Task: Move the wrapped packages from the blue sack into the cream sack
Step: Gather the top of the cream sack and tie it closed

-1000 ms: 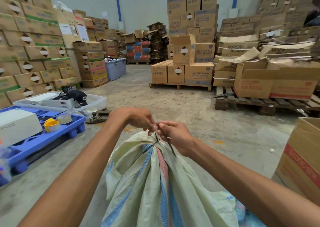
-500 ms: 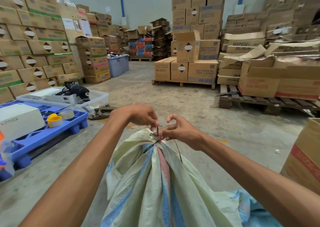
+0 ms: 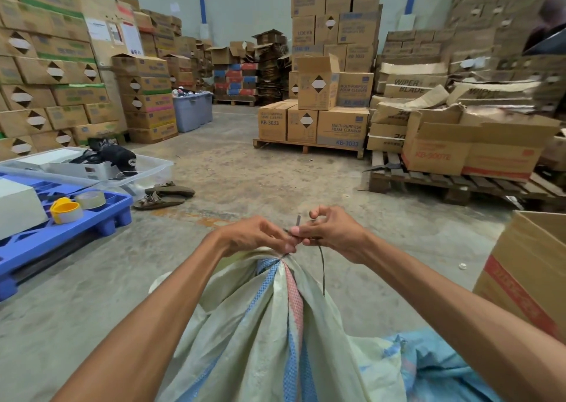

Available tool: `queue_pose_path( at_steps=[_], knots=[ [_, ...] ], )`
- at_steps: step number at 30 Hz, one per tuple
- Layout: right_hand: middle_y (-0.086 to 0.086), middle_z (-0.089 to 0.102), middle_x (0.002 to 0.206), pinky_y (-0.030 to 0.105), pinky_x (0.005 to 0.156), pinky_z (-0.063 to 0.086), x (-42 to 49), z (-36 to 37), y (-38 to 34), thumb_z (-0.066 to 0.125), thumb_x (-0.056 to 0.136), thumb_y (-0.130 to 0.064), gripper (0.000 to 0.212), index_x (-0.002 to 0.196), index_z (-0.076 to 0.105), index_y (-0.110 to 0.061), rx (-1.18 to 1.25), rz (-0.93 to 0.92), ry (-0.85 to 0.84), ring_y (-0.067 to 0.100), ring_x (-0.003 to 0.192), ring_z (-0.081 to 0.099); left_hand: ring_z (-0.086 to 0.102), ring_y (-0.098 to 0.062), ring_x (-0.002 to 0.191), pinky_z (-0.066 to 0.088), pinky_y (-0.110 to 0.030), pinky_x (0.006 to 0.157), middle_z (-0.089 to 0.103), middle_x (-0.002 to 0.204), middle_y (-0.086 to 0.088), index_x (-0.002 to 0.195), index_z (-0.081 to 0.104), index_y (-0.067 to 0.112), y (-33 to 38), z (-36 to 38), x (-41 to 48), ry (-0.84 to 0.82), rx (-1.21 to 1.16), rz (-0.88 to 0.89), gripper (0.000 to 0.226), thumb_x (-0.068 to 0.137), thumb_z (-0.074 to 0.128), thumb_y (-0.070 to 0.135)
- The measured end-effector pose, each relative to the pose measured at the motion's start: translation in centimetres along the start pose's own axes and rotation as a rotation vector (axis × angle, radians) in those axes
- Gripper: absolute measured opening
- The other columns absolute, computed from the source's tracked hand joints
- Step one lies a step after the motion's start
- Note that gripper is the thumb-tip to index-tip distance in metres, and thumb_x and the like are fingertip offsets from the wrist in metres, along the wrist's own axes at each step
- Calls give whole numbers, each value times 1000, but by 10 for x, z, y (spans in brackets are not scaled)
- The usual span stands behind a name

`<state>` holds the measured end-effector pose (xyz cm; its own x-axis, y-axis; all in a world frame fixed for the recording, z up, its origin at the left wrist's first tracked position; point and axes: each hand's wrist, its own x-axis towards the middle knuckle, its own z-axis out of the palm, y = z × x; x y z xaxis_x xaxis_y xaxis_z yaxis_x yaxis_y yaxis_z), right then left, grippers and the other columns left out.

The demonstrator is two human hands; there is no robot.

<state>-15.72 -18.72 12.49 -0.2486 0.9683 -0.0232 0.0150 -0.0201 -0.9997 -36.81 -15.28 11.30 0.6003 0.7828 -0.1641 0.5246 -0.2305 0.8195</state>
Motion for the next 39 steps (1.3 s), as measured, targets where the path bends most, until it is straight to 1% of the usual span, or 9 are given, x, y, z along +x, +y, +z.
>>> queue_pose_path(
  at_steps=[5, 11, 15, 18, 23, 28, 32, 35, 39],
  knots=[
    [22, 75, 84, 33, 71, 61, -1, -10, 2, 84, 73, 3, 45, 90, 45, -9, -336, -150, -19, 29, 78, 76, 68, -15, 104, 39, -40, 111, 76, 103, -8, 97, 78, 9, -2, -2, 9, 34, -17, 6, 25, 82, 78, 29],
    [5, 71, 66, 38, 58, 59, 5, -4, 9, 77, 67, 9, 37, 75, 46, -8, -933, -588, 67, 7, 64, 72, 66, -7, 94, 38, -31, 103, 75, 95, -3, 93, 77, 11, 3, -5, 9, -20, 19, -12, 15, 87, 74, 24],
    [5, 58, 60, 44, 45, 49, 9, 4, 19, 56, 75, -11, 17, 81, 40, -13, -1157, -912, 78, 24, 52, 61, 65, -9, 103, 38, -25, 100, 75, 103, 2, 93, 78, 15, 8, -6, 5, -30, 18, -28, 19, 93, 65, 28],
    [7, 48, 58, 44, 40, 42, 8, 10, 23, 57, 79, -7, 30, 84, 30, -19, -1234, -1045, 102, 28, 48, 44, 63, -9, 89, 43, -21, 81, 73, 95, 6, 89, 76, 14, 10, -1, 3, -6, -54, -88, 36, 101, 50, 35],
    [7, 51, 61, 45, 43, 43, 9, 8, 24, 67, 80, -3, 38, 86, 33, -19, -1239, -1029, 151, 27, 50, 45, 65, -22, 105, 47, -40, 102, 72, 115, -12, 110, 72, 2, 5, 7, 7, 68, -184, -89, 37, 96, 58, 33],
    [6, 48, 58, 44, 41, 42, 6, 12, 20, 67, 76, 4, 30, 75, 42, -11, -1240, -1001, 174, 25, 48, 40, 62, -22, 107, 40, -41, 106, 73, 105, -5, 96, 76, 7, 3, 6, 9, 96, -158, -22, 47, 78, 66, 49],
    [3, 48, 58, 38, 46, 40, -6, 15, 32, 67, 72, 4, 33, 69, 41, -17, -1162, -998, 190, 21, 51, 40, 54, -20, 97, 15, -50, 104, 62, 86, 1, 83, 70, 13, -8, -5, 14, 456, 432, -88, 37, 94, 59, 47],
    [-1, 46, 59, 31, 51, 32, -24, 31, 59, 67, 69, 6, 43, 70, 36, -24, -1071, -987, 77, 20, 52, 39, 42, -15, 107, 20, -45, 92, 52, 93, 9, 75, 65, 22, -20, -3, 11, 577, 920, -128, 33, 93, 56, 49],
    [-13, 45, 62, 32, 54, 42, -25, 28, 69, 73, 73, -7, 40, 72, 37, -25, -1007, -824, 80, 10, 55, 41, 53, -18, 104, 26, -45, 93, 56, 94, 4, 77, 63, 24, -24, 6, 14, 525, 943, -112, 30, 97, 51, 43]
  ],
)
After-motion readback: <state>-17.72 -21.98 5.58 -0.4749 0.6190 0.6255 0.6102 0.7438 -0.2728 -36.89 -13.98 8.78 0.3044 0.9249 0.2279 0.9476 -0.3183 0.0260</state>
